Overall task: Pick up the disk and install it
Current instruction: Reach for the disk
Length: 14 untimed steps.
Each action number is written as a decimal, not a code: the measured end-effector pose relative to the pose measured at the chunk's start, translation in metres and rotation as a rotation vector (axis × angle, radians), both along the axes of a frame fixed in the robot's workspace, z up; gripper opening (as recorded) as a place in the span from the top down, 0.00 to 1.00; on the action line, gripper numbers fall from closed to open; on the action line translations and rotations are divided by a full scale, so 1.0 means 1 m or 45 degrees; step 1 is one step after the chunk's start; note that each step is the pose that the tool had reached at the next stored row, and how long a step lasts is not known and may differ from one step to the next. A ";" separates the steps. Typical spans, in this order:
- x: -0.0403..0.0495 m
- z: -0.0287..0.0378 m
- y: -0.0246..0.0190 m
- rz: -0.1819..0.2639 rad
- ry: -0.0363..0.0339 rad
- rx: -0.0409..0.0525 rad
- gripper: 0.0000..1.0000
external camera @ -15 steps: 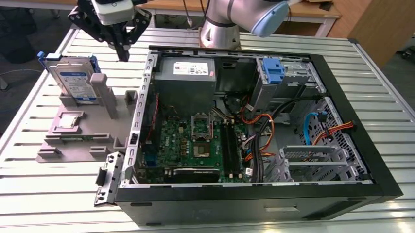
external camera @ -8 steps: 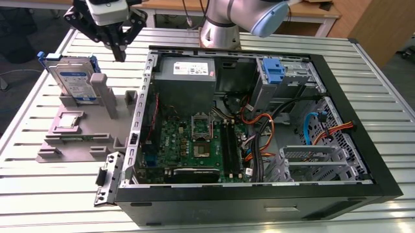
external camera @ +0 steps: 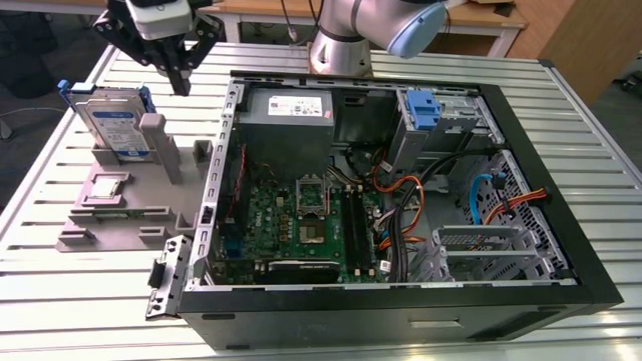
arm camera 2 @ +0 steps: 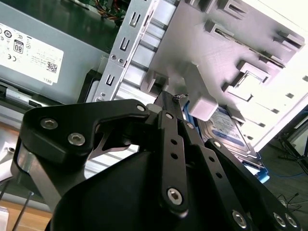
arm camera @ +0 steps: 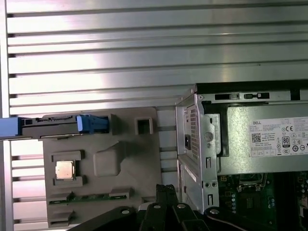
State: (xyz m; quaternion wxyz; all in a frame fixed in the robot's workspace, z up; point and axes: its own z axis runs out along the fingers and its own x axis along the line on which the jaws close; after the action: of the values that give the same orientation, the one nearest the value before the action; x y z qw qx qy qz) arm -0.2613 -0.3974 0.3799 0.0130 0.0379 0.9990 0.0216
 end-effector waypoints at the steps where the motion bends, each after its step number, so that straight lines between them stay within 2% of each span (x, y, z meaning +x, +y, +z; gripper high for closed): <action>1: -0.0005 -0.0002 0.0004 0.000 -0.0002 0.000 0.90; 14: -0.0119 -0.0024 0.0069 0.000 -0.0002 0.000 0.90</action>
State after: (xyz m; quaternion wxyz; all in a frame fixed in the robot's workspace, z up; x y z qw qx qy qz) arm -0.2732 -0.3906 0.3775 0.0130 0.0378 0.9990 0.0217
